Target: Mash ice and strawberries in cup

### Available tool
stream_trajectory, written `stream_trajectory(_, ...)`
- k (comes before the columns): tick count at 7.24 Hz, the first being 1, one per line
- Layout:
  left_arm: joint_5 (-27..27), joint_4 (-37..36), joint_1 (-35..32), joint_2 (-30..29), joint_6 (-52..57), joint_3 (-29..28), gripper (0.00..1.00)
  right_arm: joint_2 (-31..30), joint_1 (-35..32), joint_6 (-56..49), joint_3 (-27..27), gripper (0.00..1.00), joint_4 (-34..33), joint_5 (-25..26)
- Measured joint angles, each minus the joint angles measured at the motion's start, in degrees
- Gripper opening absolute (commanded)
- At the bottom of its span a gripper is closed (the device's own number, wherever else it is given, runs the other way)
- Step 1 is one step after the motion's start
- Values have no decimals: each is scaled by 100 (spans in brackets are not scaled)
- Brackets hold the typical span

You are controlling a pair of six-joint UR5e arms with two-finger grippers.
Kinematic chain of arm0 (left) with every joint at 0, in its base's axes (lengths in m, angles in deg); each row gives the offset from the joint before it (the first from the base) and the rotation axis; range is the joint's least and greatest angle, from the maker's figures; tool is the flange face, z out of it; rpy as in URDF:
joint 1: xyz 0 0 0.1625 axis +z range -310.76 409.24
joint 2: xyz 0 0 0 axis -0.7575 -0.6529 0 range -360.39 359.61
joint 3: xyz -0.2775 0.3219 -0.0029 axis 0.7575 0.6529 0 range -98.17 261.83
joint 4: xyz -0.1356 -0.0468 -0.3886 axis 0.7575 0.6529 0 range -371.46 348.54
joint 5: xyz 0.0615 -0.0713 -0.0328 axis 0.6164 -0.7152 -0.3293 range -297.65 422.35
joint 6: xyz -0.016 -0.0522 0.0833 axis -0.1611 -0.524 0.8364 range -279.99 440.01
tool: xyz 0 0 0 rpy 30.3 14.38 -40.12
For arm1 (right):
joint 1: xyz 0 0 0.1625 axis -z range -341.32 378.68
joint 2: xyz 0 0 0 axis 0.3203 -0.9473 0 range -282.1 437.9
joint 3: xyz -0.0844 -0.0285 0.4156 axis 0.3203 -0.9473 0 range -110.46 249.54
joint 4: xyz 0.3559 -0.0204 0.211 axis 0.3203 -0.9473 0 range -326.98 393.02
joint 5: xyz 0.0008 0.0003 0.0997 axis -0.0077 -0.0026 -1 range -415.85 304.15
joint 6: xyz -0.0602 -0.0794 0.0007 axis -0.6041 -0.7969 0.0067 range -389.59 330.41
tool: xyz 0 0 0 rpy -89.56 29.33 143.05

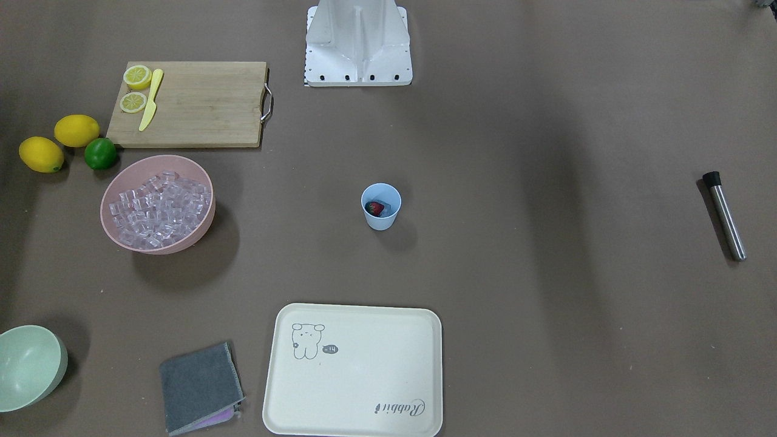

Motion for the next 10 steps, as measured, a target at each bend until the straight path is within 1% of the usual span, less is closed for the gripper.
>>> stream_trajectory(4, 21, 106, 34, 110, 36, -17, 99, -9, 0, 0, -4, 99, 7, 2)
stream_trajectory(6, 129, 199, 35, 114, 32, -44, 99, 0, 0, -2, -2, 99, 13, 15)
stream_trajectory(10, 198, 151, 36, 126, -5, -60, 99, -2, 0, -9, 13, 99, 14, 17)
